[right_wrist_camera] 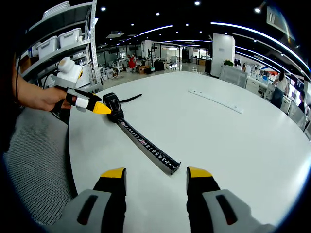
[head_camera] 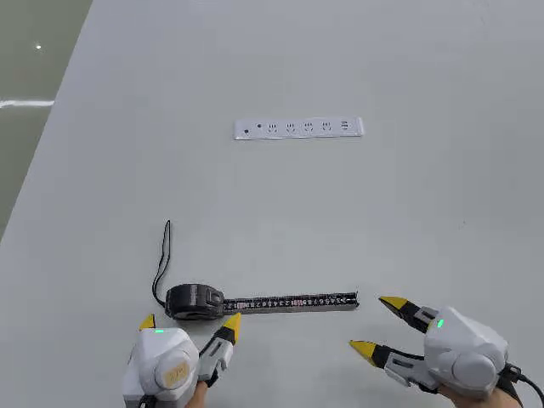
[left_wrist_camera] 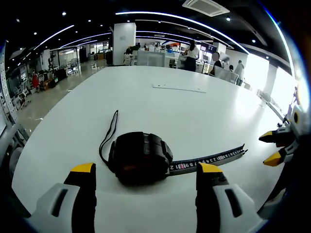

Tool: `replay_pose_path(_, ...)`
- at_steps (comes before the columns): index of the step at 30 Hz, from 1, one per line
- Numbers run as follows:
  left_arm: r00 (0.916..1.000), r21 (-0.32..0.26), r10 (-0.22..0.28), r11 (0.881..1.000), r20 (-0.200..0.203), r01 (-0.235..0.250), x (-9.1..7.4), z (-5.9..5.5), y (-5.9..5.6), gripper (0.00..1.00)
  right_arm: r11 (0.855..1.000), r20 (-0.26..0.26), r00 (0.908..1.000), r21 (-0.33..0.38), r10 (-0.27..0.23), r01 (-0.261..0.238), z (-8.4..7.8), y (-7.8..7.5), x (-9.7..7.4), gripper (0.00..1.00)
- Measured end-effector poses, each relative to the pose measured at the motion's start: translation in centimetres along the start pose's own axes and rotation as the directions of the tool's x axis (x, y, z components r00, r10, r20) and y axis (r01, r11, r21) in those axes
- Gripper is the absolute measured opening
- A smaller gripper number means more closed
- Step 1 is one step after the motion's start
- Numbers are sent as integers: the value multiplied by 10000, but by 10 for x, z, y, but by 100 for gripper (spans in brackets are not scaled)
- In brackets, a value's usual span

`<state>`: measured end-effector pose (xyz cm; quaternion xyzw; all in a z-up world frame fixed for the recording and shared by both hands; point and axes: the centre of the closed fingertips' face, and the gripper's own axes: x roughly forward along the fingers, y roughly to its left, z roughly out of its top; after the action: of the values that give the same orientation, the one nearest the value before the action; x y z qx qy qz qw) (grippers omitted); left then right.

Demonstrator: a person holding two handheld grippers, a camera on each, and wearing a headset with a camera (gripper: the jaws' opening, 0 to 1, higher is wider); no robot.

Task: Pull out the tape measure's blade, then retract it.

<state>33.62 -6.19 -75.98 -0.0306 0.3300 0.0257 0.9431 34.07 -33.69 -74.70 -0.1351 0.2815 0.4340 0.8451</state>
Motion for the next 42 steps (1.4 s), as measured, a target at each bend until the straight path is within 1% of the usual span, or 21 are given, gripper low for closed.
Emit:
replay_pose_path(3, 10000, -90, 78, 9999, -15, -78, 3, 1, 1, 82, 9995, -48, 9997, -202, 225, -226, -2, -4, 3, 47)
replay_pose_path(6, 9999, -114, 114, 9999, 11, -114, 4, 4, 1, 82, 9969, -252, 9987, -629, 448, -464, -4, -7, 6, 44)
replay_pose_path(7, 9999, -145, 129, 9998, 34, -128, 5, 4, 1, 81, 9953, -250, 9981, -768, 567, -585, -3, -7, 7, 42)
replay_pose_path(8, 9999, -185, 150, 9997, 65, -149, 5, 5, 2, 81, 9946, -245, 9981, -850, 571, -590, -3, -8, 9, 41)
replay_pose_path(9, 9999, -237, 155, 9996, 63, -154, 5, 6, 2, 81, 9918, -267, 9968, -1015, 754, -777, -2, -7, 10, 41)
replay_pose_path(11, 9998, -308, 171, 9994, 48, -170, 7, 5, 3, 81, 9890, -299, 9957, -1163, 882, -911, -2, -8, 12, 40)
replay_pose_path(12, 9998, -330, 190, 9993, 34, -189, 7, 5, 3, 80, 9854, -342, 9940, -1324, 1035, -1071, -2, -9, 15, 39)
replay_pose_path(13, 9998, -330, 204, 9992, 24, -203, 8, 5, 4, 80, 9840, -375, 9935, -1388, 1076, -1118, -3, -10, 16, 39)
replay_pose_path(15, 9997, -388, 242, 9990, -11, -242, 10, 4, 6, 80, 9773, -605, 9918, -1735, 1128, -1218, -5, -13, 20, 37)
replay_pose_path(18, 9996, -437, 292, 9986, -37, -293, 11, 4, 6, 79, 9705, -658, 9891, -1945, 1318, -1422, -4, -15, 23, 35)
replay_pose_path(20, 9995, -455, 305, 9985, -62, -307, 12, 3, 7, 78, 9630, -804, 9856, -2148, 1489, -1630, -5, -16, 25, 34)
replay_pose_path(23, 9994, -497, 320, 9982, -105, -325, 13, 2, 8, 78, 9509, -995, 9791, -2391, 1775, -1967, -8, -17, 29, 33)
replay_pose_path(25, 9993, -497, 335, 9982, -142, -342, 13, 2, 9, 77, 9361, -1186, 9723, -2688, 2015, -2267, -10, -17, 30, 32)
replay_pose_path(28, 9993, -458, 350, 9983, -152, -357, 14, 2, 9, 76, 9221, -1381, 9644, -2890, 2257, -2572, -13, -18, 32, 31)
replay_pose_path(29, 9992, -463, 370, 9982, -153, -377, 14, 2, 10, 76, 9135, -1478, 9600, -3019, 2379, -2728, -13, -18, 33, 30)
replay_pose_path(33, 9991, -536, 386, 9978, -177, -395, 17, 2, 10, 76, 9034, -1601, 9522, -3078, 2600, -2984, -14, -23, 36, 29)
replay_pose_path(34, 9992, -543, 371, 9978, -170, -380, 17, 2, 10, 76, 8987, -1605, 9479, -3072, 2753, -3130, -14, -23, 38, 28)
replay_pose_path(36, 9992, -520, 350, 9980, -178, -358, 17, 2, 9, 75, 8923, -1632, 9420, -3070, 2934, -3311, -15, -23, 40, 28)
replay_pose_path(38, 9992, -526, 351, 9980, -179, -360, 18, 3, 9, 75, 8909, -1650, 9369, -2953, 3081, -3450, -16, -23, 44, 27)
replay_pose_path(40, 9992, -523, 358, 9980, -204, -368, 18, 3, 9, 75, 8819, -1762, 9296, -2995, 3238, -3640, -18, -23, 47, 24)
replay_pose_path(42, 9991, -486, 386, 9980, -170, -394, 18, 4, 9, 75, 8697, -1857, 9215, -3096, 3412, -3844, -18, -21, 48, 24)
